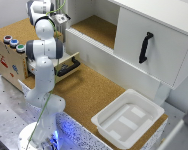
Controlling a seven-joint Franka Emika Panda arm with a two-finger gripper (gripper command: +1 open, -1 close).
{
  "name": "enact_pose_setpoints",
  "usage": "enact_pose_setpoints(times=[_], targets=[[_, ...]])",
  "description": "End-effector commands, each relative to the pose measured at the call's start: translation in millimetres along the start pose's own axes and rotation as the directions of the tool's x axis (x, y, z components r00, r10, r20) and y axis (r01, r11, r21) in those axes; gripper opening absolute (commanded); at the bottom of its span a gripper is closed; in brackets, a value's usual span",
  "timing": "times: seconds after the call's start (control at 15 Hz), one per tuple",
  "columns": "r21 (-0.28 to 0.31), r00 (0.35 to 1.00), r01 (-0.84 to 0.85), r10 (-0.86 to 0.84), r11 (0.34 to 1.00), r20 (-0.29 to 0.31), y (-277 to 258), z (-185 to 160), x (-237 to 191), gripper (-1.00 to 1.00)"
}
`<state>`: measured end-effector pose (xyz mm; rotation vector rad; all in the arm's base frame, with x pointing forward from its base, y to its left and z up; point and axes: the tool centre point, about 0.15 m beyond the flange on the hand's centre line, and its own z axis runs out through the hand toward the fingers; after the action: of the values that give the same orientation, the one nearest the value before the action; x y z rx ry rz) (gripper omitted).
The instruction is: Put the yellow object on the table
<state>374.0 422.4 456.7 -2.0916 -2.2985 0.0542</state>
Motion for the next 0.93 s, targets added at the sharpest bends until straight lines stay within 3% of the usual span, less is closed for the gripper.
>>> enact_pose_setpoints(times=[0.0,0.2,0.47,0.87], targets=[[-0.098,0.995,-0.060,0.051,0.993,-0.089,-34.1,-29.6,-44.6,-1.00],[-0.093,0.990,-0.128,0.121,0.987,-0.077,-40.8,-28.3,-80.9,-1.00],[-0.061,0.958,-0.272,0.265,0.960,-0.107,-53.1,-11.8,-145.1,-1.00],[-0.026,0.841,-0.524,0.512,0.851,-0.176,-84.0,14.0,-219.9,-1.00]])
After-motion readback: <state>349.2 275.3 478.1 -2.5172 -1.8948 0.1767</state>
